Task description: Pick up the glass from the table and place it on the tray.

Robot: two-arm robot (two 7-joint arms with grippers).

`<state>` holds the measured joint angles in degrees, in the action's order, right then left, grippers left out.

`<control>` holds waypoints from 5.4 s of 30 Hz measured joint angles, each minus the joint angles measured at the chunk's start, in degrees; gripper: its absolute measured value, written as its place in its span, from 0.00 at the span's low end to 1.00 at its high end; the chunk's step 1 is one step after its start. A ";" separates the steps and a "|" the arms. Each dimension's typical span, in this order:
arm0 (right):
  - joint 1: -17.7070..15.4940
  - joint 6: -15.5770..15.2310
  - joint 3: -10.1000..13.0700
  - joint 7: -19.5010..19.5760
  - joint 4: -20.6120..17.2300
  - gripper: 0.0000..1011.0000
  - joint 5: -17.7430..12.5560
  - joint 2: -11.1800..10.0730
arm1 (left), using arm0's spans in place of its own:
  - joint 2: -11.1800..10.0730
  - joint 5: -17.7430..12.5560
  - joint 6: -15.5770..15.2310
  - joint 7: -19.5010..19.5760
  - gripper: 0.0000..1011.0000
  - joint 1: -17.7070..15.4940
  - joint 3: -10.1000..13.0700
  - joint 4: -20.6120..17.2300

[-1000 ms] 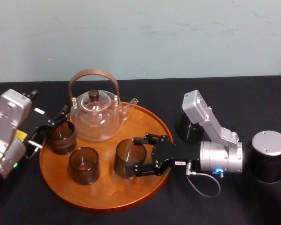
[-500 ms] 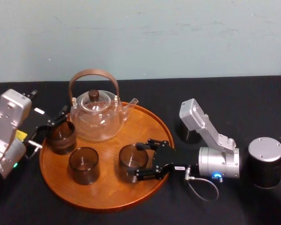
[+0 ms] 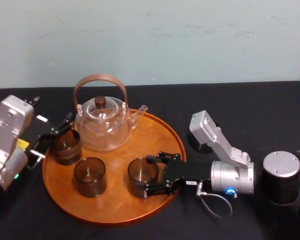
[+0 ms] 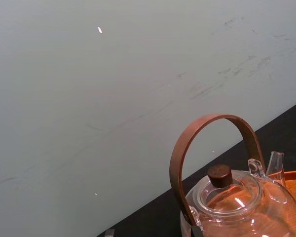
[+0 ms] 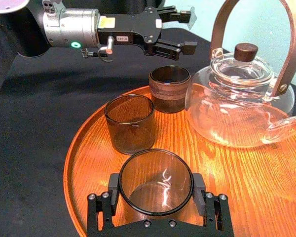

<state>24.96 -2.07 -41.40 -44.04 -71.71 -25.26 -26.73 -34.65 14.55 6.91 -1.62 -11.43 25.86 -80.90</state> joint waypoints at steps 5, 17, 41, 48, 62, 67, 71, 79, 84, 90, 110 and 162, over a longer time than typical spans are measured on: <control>-0.10 0.04 0.04 0.22 -0.02 0.89 0.24 0.06 | 0.00 0.00 0.00 0.00 0.99 0.00 0.00 0.00; -0.09 -0.26 0.02 0.11 -0.05 0.92 0.31 -0.03 | 0.00 0.00 0.00 0.00 0.99 0.00 0.00 0.00; -0.22 -0.25 0.42 -0.37 -0.53 0.99 -0.20 -0.39 | 0.00 0.00 0.00 0.00 0.99 0.00 0.00 0.00; -1.55 -0.61 1.54 -0.75 -2.77 0.99 -1.32 -2.10 | 0.00 0.00 0.00 0.00 0.99 0.00 0.00 0.00; -6.46 -1.54 4.95 0.63 -9.91 0.99 -3.87 -8.25 | 0.00 0.00 0.00 0.00 0.99 0.00 0.00 0.00; -8.75 -1.26 6.74 0.87 -13.05 0.99 -5.14 -11.35 | 0.00 0.00 0.00 0.00 0.99 0.00 0.00 0.00; -10.40 -0.63 8.39 1.70 -14.80 0.99 -6.03 -13.10 | 0.00 0.00 0.00 0.00 0.99 0.00 0.00 0.00; -13.54 -0.25 12.33 6.30 -16.61 0.99 -7.39 -14.37 | 0.00 0.00 0.00 0.00 0.99 0.00 0.00 0.00; -14.61 -0.87 14.65 9.96 -16.63 0.99 -7.57 -13.82 | 0.00 0.00 0.00 0.00 0.99 0.00 0.00 0.00; -15.34 -2.91 17.20 14.80 -16.01 0.99 -7.55 -12.41 | 0.00 0.00 0.00 0.00 0.99 0.00 0.00 0.00; -15.07 -9.50 21.15 20.68 -13.59 0.99 -6.02 -9.25 | 0.00 0.00 0.00 0.00 0.99 0.00 0.00 0.00; -3.36 -11.94 16.44 17.94 0.81 0.99 3.01 0.05 | 0.00 0.00 0.00 0.00 0.99 0.00 0.00 0.00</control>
<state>21.61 -14.01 -24.96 -26.10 -70.91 -22.25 -26.68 -34.65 14.55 6.91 -1.62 -11.43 25.86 -80.90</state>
